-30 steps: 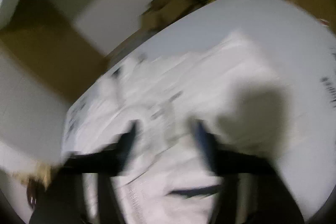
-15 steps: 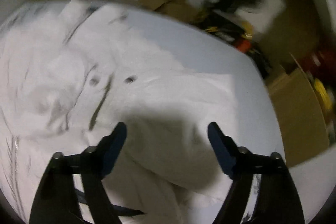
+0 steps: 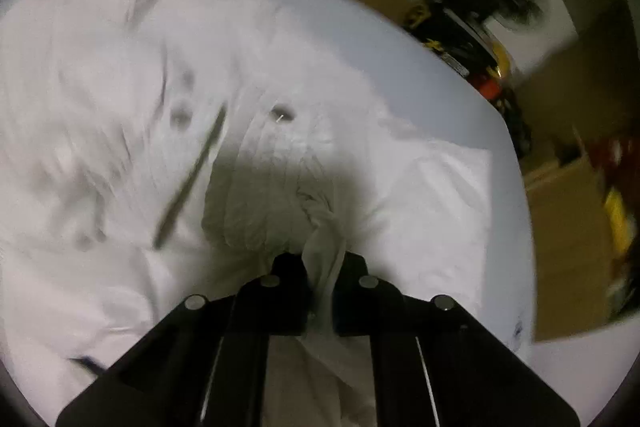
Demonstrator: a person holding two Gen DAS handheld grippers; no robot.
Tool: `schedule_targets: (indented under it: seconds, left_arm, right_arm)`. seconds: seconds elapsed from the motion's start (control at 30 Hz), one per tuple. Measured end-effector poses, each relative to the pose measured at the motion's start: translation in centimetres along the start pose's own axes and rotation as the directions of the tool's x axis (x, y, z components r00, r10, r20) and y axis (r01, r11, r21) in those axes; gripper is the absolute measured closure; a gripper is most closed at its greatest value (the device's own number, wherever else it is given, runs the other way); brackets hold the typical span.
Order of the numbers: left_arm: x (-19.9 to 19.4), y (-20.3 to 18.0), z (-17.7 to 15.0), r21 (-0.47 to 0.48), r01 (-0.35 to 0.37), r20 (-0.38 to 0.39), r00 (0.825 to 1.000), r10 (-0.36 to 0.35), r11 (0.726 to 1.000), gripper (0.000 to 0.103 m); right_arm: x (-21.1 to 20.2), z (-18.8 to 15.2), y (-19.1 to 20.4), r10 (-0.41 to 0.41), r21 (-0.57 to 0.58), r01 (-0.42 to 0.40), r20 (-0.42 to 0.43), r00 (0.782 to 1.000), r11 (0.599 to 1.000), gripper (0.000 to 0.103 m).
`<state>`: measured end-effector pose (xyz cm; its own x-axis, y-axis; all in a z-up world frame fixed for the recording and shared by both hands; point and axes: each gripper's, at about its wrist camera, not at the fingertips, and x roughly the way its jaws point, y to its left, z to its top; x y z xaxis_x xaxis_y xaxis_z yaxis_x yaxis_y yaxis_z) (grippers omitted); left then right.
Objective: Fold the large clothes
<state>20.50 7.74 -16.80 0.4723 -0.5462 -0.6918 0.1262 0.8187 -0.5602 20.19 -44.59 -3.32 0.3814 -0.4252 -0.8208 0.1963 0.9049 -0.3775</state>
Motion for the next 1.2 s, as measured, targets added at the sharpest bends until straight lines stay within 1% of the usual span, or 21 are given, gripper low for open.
schedule_targets:
  seconds: [0.07, 0.17, 0.23, 0.27, 0.33, 0.37, 0.43, 0.47, 0.5, 0.57, 0.63, 0.73, 0.8, 0.83, 0.87, 0.93, 0.97, 1.0, 1.03, 1.13, 1.2]
  left_arm:
    - [0.0, 0.1, 0.0, -0.008, 0.006, 0.004, 1.0, -0.006, 1.0, 0.0]
    - [-0.2, 0.4, 0.1, -0.022, 0.017, 0.007, 1.0, -0.017, 1.0, 0.0]
    - [-0.7, 0.6, 0.1, -0.03, 0.017, 0.013, 1.0, -0.017, 0.999, 0.0]
    - [-1.0, 0.8, 0.1, -0.035, 0.017, 0.016, 1.0, -0.016, 0.999, 0.0]
    - [-1.7, 1.2, -0.1, -0.047, 0.019, 0.026, 1.0, -0.018, 0.999, 0.0]
    - [-2.1, 1.5, -0.2, -0.052, 0.02, 0.03, 0.999, -0.018, 0.998, 0.0]
    - [-3.0, 2.2, -0.6, -0.066, 0.025, 0.041, 0.999, -0.023, 0.997, 0.0]
    - [-3.5, 2.6, -0.8, -0.072, 0.031, 0.045, 0.999, -0.028, 0.997, 0.0]
    - [-3.9, 2.9, -0.9, -0.077, 0.037, 0.048, 0.998, -0.034, 0.996, 0.0]
    - [-4.8, 3.7, -1.2, -0.086, 0.045, 0.056, 0.998, -0.04, 0.995, 0.0]
    - [-5.5, 4.2, -1.5, -0.092, 0.038, 0.071, 0.997, -0.032, 0.995, 0.0]
    - [-6.1, 5.3, -1.7, -0.106, 0.035, 0.081, 0.996, -0.026, 0.994, 0.0]
    - [-6.3, 6.0, -1.7, -0.121, 0.037, 0.084, 0.996, -0.027, 0.992, 0.0]
    - [-6.3, 6.3, -1.7, -0.127, 0.037, 0.085, 0.996, -0.026, 0.991, 0.0]
    - [-6.2, 6.5, -1.7, -0.133, 0.038, 0.084, 0.996, -0.027, 0.99, 0.0]
    - [-6.1, 6.7, -1.5, -0.14, 0.041, 0.084, 0.996, -0.029, 0.989, 0.0]
    - [-6.1, 6.9, -1.6, -0.143, 0.041, 0.084, 0.996, -0.029, 0.989, 0.0]
    - [-6.1, 6.9, -1.6, -0.143, 0.043, 0.083, 0.996, -0.031, 0.989, 0.0]
    - [-6.0, 7.1, -1.6, -0.142, 0.044, 0.082, 0.996, -0.032, 0.989, 0.0]
    - [-5.9, 7.1, -1.6, -0.142, 0.04, 0.078, 0.996, -0.029, 0.989, 0.0]
    - [-5.9, 7.0, -1.6, -0.137, 0.036, 0.078, 0.997, -0.026, 0.99, 0.0]
  right_arm:
    - [-3.6, 1.3, -1.5, 0.075, 0.092, -0.081, 0.077, 0.994, 0.992, 0.095]
    - [-8.4, 3.2, -0.9, 0.188, 0.126, -0.214, 0.187, 0.964, 0.969, 0.095]
    - [-12.0, 4.7, 1.1, 0.27, 0.116, -0.306, 0.254, 0.929, 0.945, 0.095]
    - [-13.6, 5.7, 2.9, 0.317, 0.098, -0.355, 0.275, 0.908, 0.93, 0.095]
    - [-15.1, 6.9, 6.3, 0.385, 0.066, -0.419, 0.285, 0.878, 0.906, 0.095]
    - [-15.5, 7.7, 8.4, 0.405, 0.048, -0.435, 0.284, 0.869, 0.899, 0.095]
    - [-14.7, 8.8, 13.0, 0.427, 0.041, -0.451, 0.254, 0.868, 0.892, 0.095]
    - [-13.5, 9.3, 15.8, 0.449, 0.042, -0.467, 0.21, 0.869, 0.883, 0.095]
    - [-12.7, 9.4, 17.3, 0.462, 0.048, -0.477, 0.18, 0.869, 0.878, 0.095]
    - [-9.4, 10.2, 21.9, 0.473, 0.061, -0.48, 0.096, 0.876, 0.875, 0.095]
    - [-6.8, 10.2, 25.3, 0.466, 0.052, -0.468, 0.042, 0.884, 0.882, 0.094]
    - [-3.2, 9.2, 28.9, 0.443, 0.016, -0.442, -0.035, 0.896, 0.897, 0.093]
    - [-2.8, 8.1, 30.4, 0.424, -0.022, -0.425, -0.059, 0.904, 0.905, 0.084]
    - [-3.0, 8.1, 30.2, 0.425, -0.025, -0.426, -0.058, 0.904, 0.904, 0.083]
    - [-3.3, 8.2, 29.5, 0.44, -0.016, -0.442, -0.061, 0.896, 0.897, 0.078]
    - [-4.5, 8.1, 27.1, 0.482, 0.02, -0.482, -0.062, 0.874, 0.876, 0.066]
    - [-5.3, 7.9, 25.5, 0.489, 0.047, -0.487, -0.049, 0.871, 0.872, 0.057]
    - [-6.2, 7.8, 24.1, 0.489, 0.069, -0.486, -0.025, 0.872, 0.871, 0.052]
    - [-7.0, 7.8, 22.4, 0.491, 0.091, -0.489, -0.002, 0.871, 0.868, 0.052]
    - [-8.8, 7.3, 16.1, 0.504, 0.165, -0.503, 0.04, 0.863, 0.848, 0.043]
    - [-9.8, 6.2, 11.8, 0.517, 0.23, -0.511, 0.038, 0.855, 0.828, 0.035]
